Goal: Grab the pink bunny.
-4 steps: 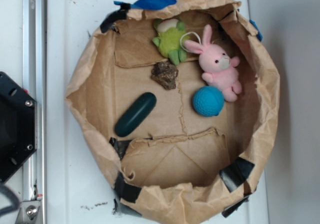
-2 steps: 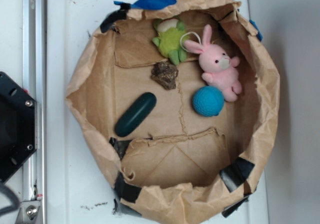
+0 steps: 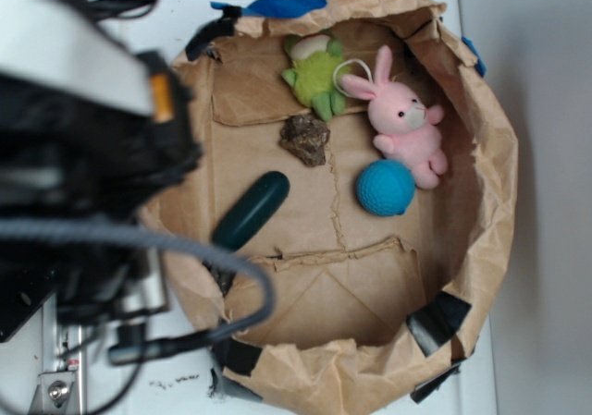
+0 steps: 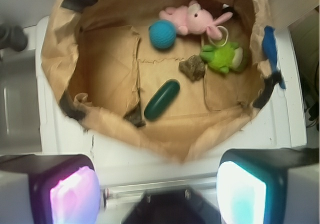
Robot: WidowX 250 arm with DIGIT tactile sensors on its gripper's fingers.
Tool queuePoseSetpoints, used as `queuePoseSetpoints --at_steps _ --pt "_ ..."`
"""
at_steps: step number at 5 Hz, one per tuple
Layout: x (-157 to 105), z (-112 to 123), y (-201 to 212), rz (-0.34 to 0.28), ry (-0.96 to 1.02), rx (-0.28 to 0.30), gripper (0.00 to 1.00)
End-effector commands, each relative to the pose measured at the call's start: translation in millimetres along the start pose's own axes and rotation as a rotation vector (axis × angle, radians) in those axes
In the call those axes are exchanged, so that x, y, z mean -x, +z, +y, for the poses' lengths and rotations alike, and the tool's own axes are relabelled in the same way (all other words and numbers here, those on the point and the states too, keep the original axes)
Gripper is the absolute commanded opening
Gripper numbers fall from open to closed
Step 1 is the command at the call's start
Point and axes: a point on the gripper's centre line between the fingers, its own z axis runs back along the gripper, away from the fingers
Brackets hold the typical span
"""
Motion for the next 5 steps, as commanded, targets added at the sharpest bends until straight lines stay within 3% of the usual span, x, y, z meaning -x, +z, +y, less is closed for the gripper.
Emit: queuePoseSetpoints --at_steps 1,4,5 --pt "-12 -5 -19 -0.145 0.429 0.090 1.00" --pt "-12 -5 -19 -0.145 0.429 0.090 1.00" --pt "-8 3 -32 -0.080 0.634 0.046 1.00"
